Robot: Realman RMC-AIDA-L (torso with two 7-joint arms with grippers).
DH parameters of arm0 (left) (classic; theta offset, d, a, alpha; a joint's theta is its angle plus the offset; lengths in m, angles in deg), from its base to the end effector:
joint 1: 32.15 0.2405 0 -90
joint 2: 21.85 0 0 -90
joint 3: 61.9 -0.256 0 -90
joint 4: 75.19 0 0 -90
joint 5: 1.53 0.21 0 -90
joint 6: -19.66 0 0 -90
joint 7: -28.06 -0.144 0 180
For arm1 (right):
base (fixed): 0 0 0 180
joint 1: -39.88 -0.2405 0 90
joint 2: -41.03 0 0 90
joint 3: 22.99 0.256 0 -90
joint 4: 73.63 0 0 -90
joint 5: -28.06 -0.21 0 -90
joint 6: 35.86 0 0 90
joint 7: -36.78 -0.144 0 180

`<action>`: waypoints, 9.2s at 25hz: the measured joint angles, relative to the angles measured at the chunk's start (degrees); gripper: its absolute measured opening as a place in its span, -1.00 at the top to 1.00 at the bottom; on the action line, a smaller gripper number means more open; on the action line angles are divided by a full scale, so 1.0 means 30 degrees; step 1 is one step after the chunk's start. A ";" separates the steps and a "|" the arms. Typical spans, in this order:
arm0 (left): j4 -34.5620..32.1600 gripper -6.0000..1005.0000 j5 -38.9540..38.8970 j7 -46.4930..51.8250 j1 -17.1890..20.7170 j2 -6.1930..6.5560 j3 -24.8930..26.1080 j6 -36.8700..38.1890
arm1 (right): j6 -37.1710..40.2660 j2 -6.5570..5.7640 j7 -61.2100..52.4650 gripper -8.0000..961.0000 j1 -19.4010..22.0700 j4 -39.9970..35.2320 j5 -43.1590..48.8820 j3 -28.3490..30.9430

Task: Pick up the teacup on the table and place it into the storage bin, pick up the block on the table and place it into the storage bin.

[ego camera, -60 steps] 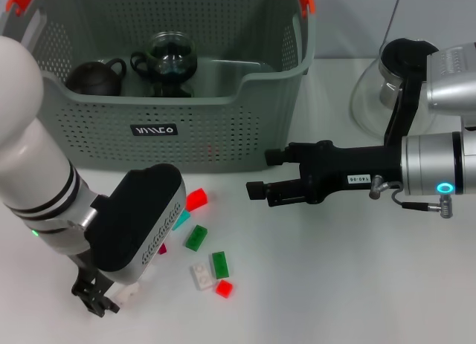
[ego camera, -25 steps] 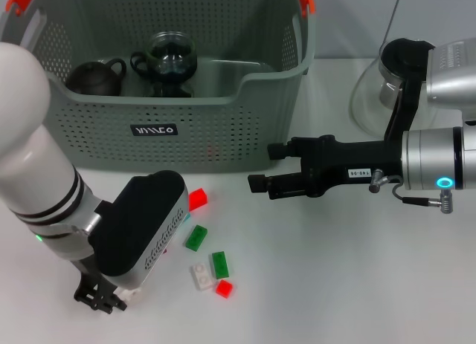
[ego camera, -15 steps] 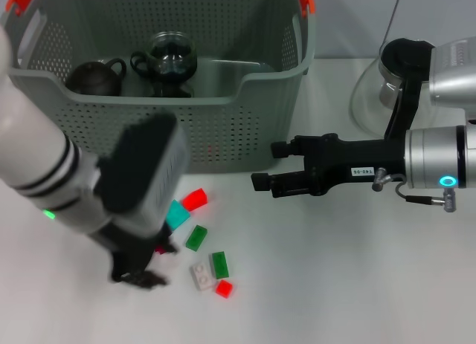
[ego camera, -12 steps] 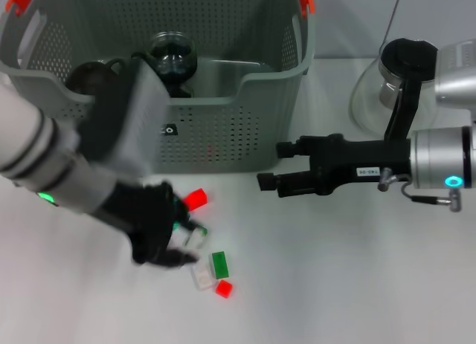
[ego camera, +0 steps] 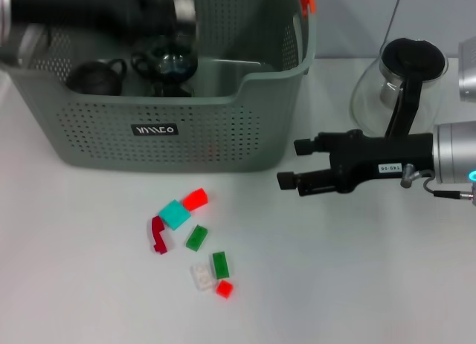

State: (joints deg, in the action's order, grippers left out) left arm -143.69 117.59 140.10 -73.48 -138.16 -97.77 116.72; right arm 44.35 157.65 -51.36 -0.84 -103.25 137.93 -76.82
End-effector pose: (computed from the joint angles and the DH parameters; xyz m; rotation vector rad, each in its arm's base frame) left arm -0.1542 0.3900 0.1130 -2.6584 -0.5525 -0.5964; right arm 0.2156 0.3683 -0.0335 -2.8684 0.6952 0.5732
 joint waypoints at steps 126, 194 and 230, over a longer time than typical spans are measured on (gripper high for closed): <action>-0.3934 -0.26 0.6255 0.5996 -0.1150 -0.0950 -0.4072 -0.4240 | 0.0788 0.0187 0.0140 -0.91 0.0910 0.0027 0.0816 -0.0048; 0.0872 -0.86 1.4129 1.0590 0.1281 -0.2667 -1.6256 -0.7139 | 0.0394 0.0178 0.0348 -0.91 0.1298 -0.0193 0.0815 -0.0048; 0.1893 -0.47 1.4341 1.0457 0.1134 -0.2716 -1.7371 -0.7970 | 0.0171 0.0149 0.0348 -0.91 0.1299 -0.0103 0.0816 -0.0024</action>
State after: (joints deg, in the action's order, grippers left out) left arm -138.01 160.62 171.47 -70.08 -146.30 -149.88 92.81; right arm 44.86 158.10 -50.31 3.06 -103.56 140.38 -76.89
